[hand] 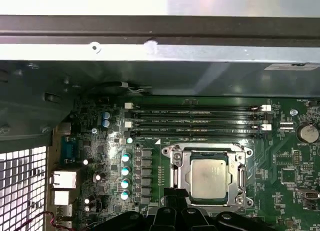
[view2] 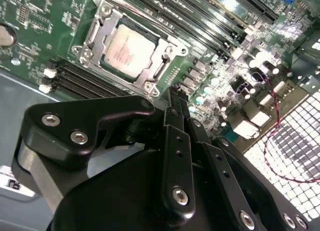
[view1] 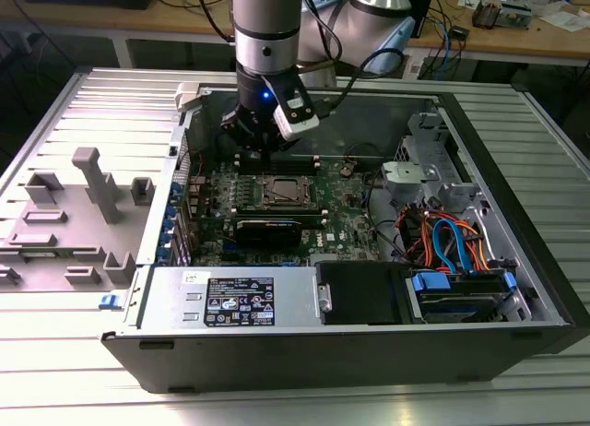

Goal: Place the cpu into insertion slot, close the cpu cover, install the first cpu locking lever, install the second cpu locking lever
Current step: 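Install the first cpu locking lever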

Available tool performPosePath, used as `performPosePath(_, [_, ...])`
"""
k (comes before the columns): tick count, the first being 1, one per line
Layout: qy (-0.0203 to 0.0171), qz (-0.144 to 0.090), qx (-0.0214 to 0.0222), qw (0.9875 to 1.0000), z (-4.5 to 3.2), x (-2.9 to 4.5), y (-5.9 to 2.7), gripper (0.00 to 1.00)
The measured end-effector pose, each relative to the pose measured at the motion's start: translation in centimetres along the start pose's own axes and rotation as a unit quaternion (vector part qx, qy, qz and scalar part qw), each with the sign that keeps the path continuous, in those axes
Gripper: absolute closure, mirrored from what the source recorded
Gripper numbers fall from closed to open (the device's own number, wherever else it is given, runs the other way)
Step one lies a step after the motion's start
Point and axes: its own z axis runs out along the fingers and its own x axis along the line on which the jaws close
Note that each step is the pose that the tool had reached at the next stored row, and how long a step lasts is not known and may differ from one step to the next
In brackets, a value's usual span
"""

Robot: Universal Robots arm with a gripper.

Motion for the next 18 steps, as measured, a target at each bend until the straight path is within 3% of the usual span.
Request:
performPosePath(1, [0.0002, -0.006, 0.0000, 1.0000, 0.04, 1.09, 0.19, 0.89])
performPosePath(6, [0.0002, -0.007, -0.0001, 1.0000, 0.07, 1.07, 0.89, 0.89])
performPosePath(18, [0.0002, -0.007, 0.0000, 1.0000, 0.09, 1.06, 1.30, 0.89])
